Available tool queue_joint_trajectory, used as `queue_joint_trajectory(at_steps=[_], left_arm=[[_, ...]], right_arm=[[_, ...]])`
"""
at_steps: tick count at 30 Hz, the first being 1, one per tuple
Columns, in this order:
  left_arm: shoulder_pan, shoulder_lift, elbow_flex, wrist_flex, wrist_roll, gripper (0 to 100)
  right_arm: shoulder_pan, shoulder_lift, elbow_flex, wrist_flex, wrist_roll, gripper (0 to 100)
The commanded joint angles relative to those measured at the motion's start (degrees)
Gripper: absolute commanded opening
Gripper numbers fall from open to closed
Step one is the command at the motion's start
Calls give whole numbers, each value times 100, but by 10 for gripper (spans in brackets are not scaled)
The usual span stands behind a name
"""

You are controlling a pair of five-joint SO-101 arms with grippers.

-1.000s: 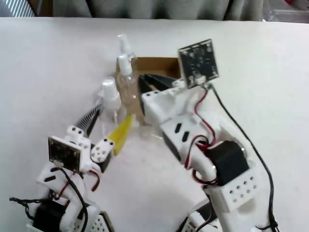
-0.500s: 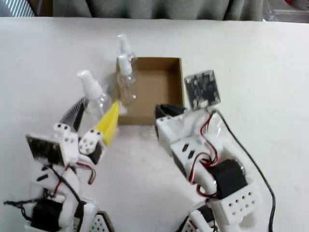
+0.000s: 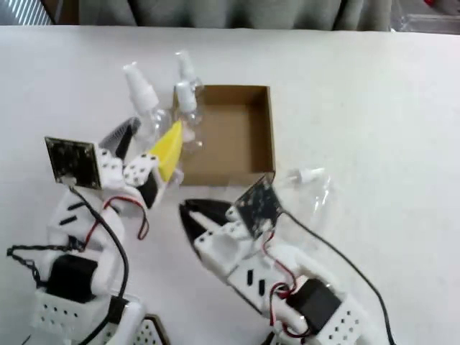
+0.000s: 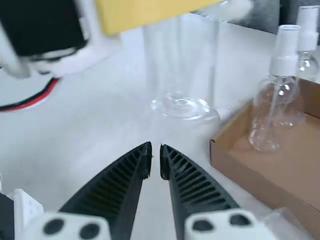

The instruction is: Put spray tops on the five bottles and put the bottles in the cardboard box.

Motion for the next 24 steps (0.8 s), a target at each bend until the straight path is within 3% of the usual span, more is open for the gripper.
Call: queue_joint_trajectory(at_steps=[1,9,14,24], left_arm=[[514,277,-334,-378,79,22],[1112,295,-334,-176,-132,21],[1095,295,-334,-105,-721,21],[1112,286,-378,211,-747,21]], right_arm=[[-365,-295,396,-1051,35,15],[-382,-611,976,-1613,35,15],[207,-602,1486,-2695,35,15],[927,-602,1662,-2818,-18,15]])
